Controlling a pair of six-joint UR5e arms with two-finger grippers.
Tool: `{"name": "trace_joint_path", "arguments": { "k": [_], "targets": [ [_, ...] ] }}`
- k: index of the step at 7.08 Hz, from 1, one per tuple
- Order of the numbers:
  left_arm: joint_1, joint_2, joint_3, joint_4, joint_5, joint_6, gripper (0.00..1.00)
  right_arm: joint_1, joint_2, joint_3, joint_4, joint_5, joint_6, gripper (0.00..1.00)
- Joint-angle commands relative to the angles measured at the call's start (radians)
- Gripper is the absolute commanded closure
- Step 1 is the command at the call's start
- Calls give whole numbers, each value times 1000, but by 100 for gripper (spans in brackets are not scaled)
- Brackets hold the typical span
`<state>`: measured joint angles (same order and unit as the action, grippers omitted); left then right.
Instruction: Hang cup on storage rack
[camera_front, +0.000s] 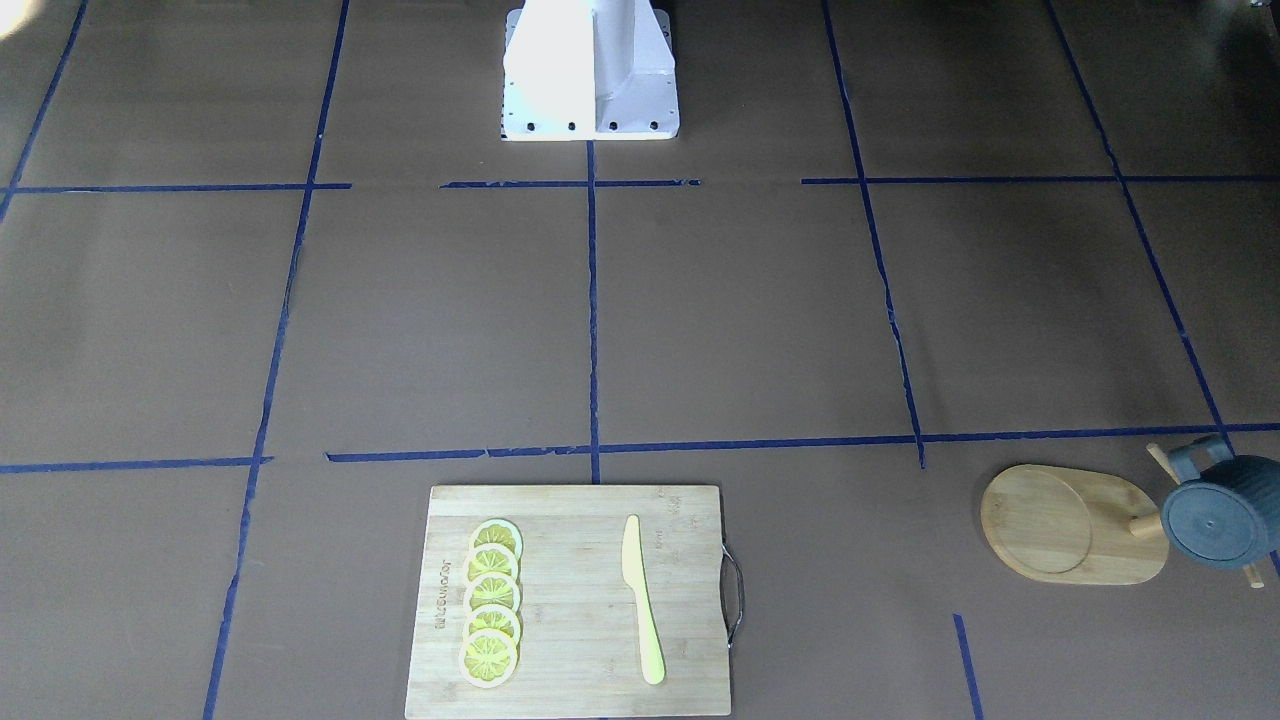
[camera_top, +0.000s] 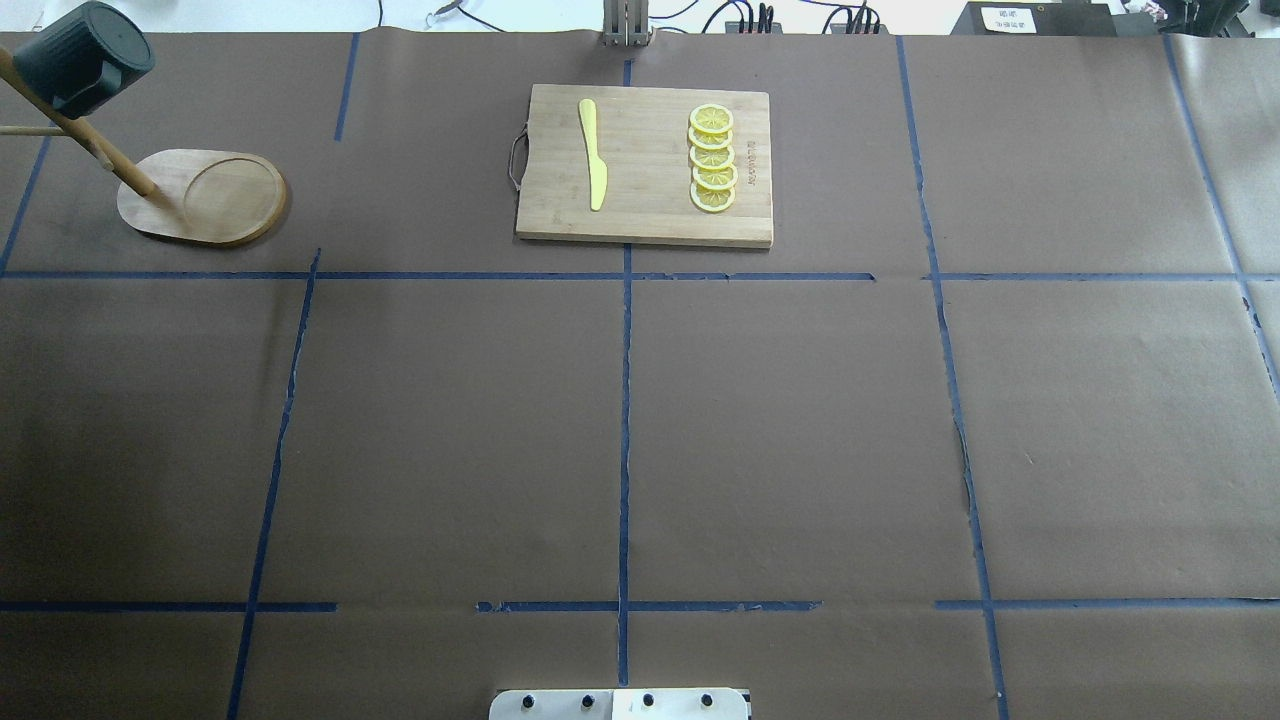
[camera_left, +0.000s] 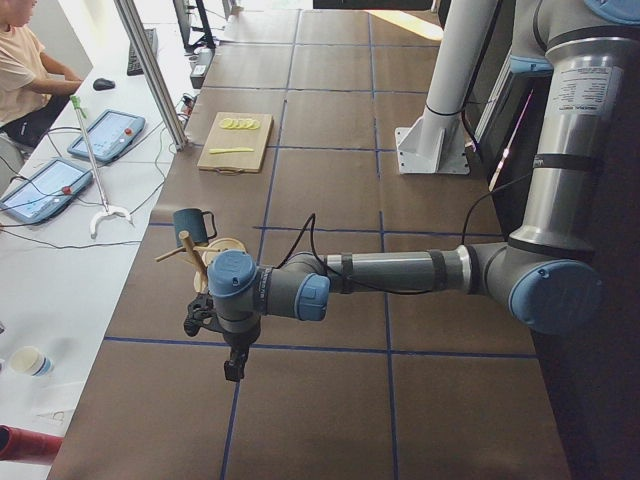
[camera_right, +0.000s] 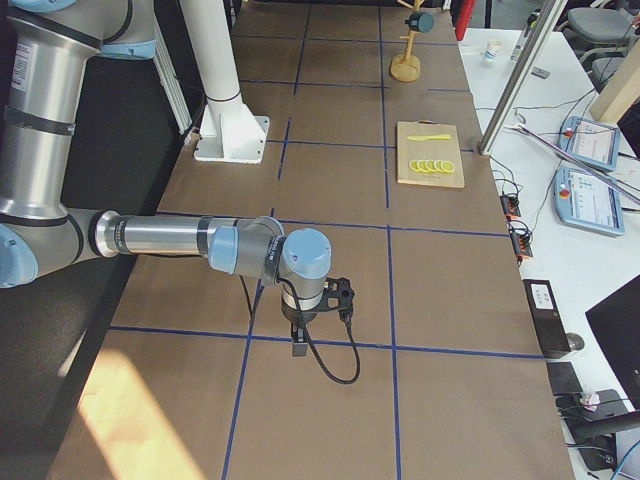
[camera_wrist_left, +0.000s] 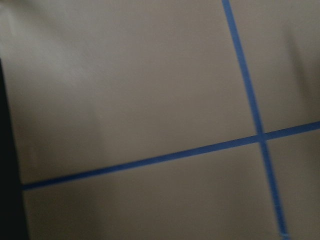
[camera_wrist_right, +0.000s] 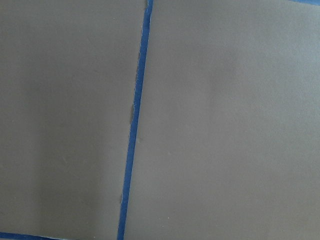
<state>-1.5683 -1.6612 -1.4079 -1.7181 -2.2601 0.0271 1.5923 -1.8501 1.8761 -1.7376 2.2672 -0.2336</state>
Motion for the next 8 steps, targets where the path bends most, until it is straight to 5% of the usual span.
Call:
{"name": "trace_joint_path", "arguments": {
  "k": [1, 4, 8],
  "targets": [
    [-1, 11, -17, 121, -30, -26, 0, 0, 5, -3, 1, 2, -6, 0],
    [-1, 40, -54, 121, -144, -16, 0, 0, 3, -11, 0, 0, -6, 0],
    [4, 94, -128, 103, -133, -15, 0, 0, 2, -31, 0, 5, -3, 0]
  ]
}}
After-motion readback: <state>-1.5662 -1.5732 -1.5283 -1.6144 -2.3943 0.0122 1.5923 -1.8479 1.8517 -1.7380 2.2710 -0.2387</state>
